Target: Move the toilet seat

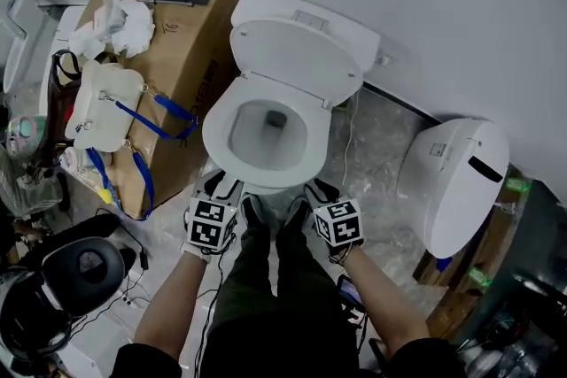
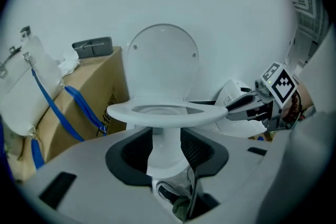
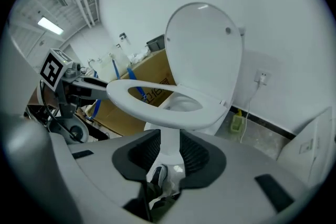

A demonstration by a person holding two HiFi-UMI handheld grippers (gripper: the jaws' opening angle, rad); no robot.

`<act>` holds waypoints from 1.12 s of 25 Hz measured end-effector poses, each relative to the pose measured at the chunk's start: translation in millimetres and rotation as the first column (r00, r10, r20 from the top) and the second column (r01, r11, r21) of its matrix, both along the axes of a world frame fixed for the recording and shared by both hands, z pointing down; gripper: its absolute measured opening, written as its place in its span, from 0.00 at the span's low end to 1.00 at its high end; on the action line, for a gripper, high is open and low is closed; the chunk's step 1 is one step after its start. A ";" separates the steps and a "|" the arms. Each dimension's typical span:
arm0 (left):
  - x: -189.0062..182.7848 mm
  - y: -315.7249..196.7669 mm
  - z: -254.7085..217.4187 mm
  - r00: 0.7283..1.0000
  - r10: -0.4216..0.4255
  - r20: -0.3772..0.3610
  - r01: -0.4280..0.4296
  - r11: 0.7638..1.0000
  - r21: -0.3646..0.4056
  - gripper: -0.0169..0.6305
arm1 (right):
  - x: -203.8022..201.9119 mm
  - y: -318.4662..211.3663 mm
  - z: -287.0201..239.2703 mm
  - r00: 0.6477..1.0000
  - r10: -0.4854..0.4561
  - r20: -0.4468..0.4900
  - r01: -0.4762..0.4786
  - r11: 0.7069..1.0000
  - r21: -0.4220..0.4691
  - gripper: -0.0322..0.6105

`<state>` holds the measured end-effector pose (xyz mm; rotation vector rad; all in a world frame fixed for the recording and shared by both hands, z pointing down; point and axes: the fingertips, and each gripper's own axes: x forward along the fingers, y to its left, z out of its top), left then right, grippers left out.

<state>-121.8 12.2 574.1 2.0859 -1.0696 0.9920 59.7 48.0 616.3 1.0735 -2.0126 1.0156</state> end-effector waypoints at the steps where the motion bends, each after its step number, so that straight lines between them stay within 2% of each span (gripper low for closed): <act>1: 1.9 -6.0 -8.2 1.000 -0.014 0.002 0.014 1.000 0.012 0.28 | 4.5 -2.8 -14.0 1.000 0.013 -0.008 -0.013 1.000 0.022 0.25; 6: 16.4 -32.9 -45.3 0.998 -0.070 0.000 0.070 0.995 0.071 0.28 | 26.7 -6.9 -91.1 0.998 0.056 0.010 -0.057 0.989 0.140 0.25; 11: 27.6 -49.1 -66.6 0.995 -0.095 0.005 0.094 0.990 0.103 0.27 | 38.8 -18.3 -140.1 0.991 0.115 0.072 -0.127 0.970 0.206 0.25; 16: 34.4 -60.4 -75.0 0.994 -0.108 0.000 0.107 0.987 0.122 0.27 | 13.6 -37.1 -149.9 0.988 0.105 0.116 -0.128 0.968 0.218 0.23; 19: 40.1 -77.2 -86.3 0.995 -0.101 -0.014 0.102 0.983 0.153 0.27 | -6.0 -54.2 -151.9 0.990 0.086 0.113 -0.110 0.967 0.231 0.23; 22: 44.7 -87.8 -90.8 0.996 -0.078 -0.037 0.083 0.985 0.151 0.27 | -18.8 -69.6 -153.2 0.990 0.096 0.100 -0.117 0.964 0.237 0.23; 25: 48.4 -94.2 -97.3 0.995 -0.064 -0.072 0.074 0.987 0.140 0.27 | -20.4 -84.2 -155.4 0.988 0.130 0.077 -0.145 0.961 0.237 0.23; 28: 53.7 -112.0 -106.6 0.995 -0.021 -0.097 0.036 0.988 0.151 0.28 | -13.4 -104.7 -156.1 0.973 0.212 0.085 -0.226 0.947 0.227 0.23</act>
